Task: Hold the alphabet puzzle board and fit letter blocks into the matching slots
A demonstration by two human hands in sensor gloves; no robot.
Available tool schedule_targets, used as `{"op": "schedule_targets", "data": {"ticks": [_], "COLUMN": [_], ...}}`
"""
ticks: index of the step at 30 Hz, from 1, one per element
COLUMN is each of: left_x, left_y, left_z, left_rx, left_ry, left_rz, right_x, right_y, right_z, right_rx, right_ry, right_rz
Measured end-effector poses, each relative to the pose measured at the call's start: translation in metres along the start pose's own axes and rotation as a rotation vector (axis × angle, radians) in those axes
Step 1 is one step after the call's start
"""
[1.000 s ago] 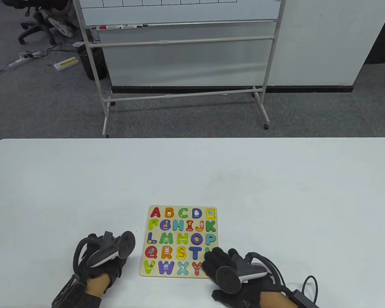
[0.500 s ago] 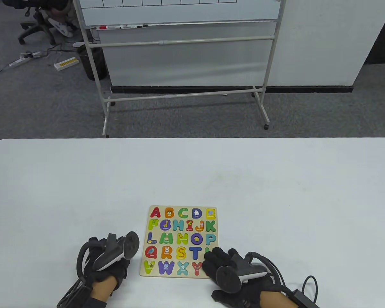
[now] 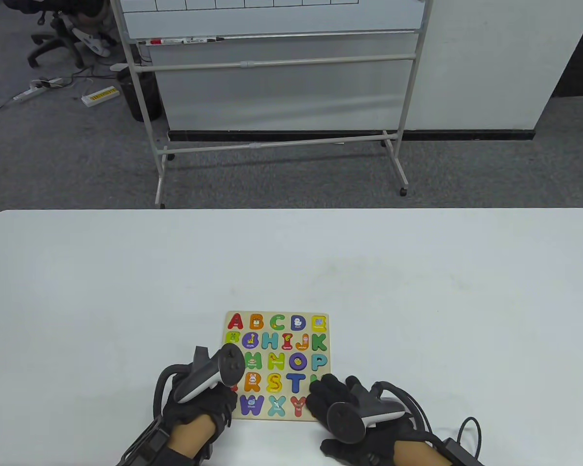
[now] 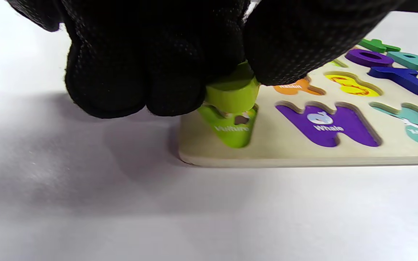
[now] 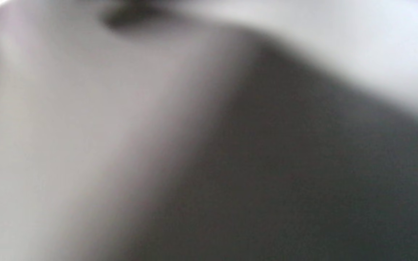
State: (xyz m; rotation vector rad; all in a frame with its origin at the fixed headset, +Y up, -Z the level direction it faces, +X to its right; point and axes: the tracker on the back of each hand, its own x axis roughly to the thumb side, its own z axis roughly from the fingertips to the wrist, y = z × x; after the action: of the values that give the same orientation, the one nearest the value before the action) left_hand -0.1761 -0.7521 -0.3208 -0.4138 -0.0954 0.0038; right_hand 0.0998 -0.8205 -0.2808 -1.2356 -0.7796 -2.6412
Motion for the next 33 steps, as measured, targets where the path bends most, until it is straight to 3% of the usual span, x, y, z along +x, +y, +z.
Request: {"op": "schedule_targets", "data": {"ticks": [18, 33], "left_x": [0.0071, 0.0042], "left_y": [-0.0036, -0.0046], "left_z": [-0.0014, -0.0003], "left_rx": [0.049, 0.097], "left_ry": [0.043, 0.051], "left_rz": [-0.082, -0.050], "right_x": [-0.0002, 0.0003], "right_y": [-0.0004, -0.0007], "right_z": [0.0001, 0.0000], "right_rx": [-0.006, -0.008], "right_ry": [-0.007, -0.007], "right_rz": [-0.006, -0.011]}}
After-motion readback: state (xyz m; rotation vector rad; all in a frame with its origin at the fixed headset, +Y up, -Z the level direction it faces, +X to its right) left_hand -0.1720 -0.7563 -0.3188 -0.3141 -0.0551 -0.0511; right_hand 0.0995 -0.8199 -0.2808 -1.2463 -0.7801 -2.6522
